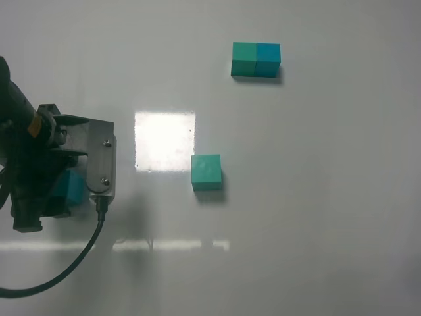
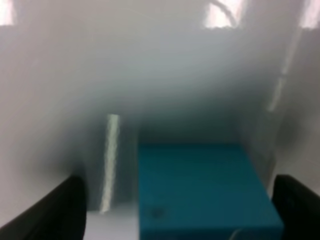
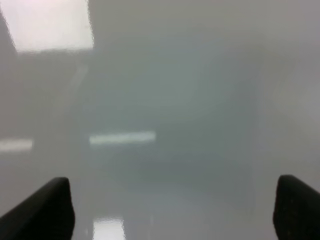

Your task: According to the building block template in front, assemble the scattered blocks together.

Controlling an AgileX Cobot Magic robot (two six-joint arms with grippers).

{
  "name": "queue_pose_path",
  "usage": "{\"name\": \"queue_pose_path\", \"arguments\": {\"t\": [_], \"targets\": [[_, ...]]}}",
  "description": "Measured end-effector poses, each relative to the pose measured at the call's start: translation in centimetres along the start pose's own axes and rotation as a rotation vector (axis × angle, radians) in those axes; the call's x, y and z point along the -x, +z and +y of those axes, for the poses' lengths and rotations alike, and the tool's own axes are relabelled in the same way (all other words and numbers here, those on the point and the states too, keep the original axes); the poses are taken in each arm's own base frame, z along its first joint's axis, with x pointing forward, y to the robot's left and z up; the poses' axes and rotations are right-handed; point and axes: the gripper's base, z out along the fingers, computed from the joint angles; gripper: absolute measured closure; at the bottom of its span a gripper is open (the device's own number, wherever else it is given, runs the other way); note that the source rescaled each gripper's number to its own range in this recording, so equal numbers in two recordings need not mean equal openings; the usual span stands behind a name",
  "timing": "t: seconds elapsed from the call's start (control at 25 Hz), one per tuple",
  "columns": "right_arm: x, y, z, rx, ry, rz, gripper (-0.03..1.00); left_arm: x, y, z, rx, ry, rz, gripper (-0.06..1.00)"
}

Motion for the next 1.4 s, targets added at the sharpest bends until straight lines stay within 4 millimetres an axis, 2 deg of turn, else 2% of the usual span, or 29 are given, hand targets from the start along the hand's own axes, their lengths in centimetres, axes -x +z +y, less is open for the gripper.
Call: {"name": "queue_pose_path", "arguments": {"t": [0.08,0.12,0.2,0.24,0.44,0.6,0.96,1.08,1.2,1.4], "targets": [[0.0,0.0,0.0,0.000,0.000,0.000,0.07,0.0,0.0,0.0,0.004,0.015,0.001,0.31],[0.0,0.0,0.0,0.000,0.000,0.000,0.07,0.0,0.0,0.1,0.006,0.021,0.003,0.45],[0.0,0.0,0.0,0.000,0.000,0.000,0.07,0.0,0.1,0.1,0.005,0.028,0.005,0.85],[0.0,0.0,0.0,0.000,0.000,0.000,0.07,0.0,0.1,0.1,0.004,0.029,0.007,0.94],[0.0,0.0,0.0,0.000,0.000,0.000,0.07,0.1,0.1,0.0,0.006,0.039,0.008,0.93],[0.0,0.0,0.0,0.000,0.001,0.000,0.07,1.3,-0.8,-0.3,0.000,0.071,-0.003,0.93],[0.0,0.0,0.0,0.000,0.001,0.000,0.07,5.3,-8.0,-0.3,0.104,0.121,-0.224,0.93],[0.0,0.0,0.0,0.000,0.001,0.000,0.07,6.3,-9.5,-0.6,0.123,0.142,-0.279,0.93],[0.0,0.0,0.0,0.000,0.001,0.000,0.07,7.6,-9.8,-0.8,0.124,0.165,-0.299,0.93],[0.0,0.0,0.0,0.000,0.001,0.000,0.07,10.9,-8.9,-1.1,0.122,0.215,-0.293,0.93]]}}
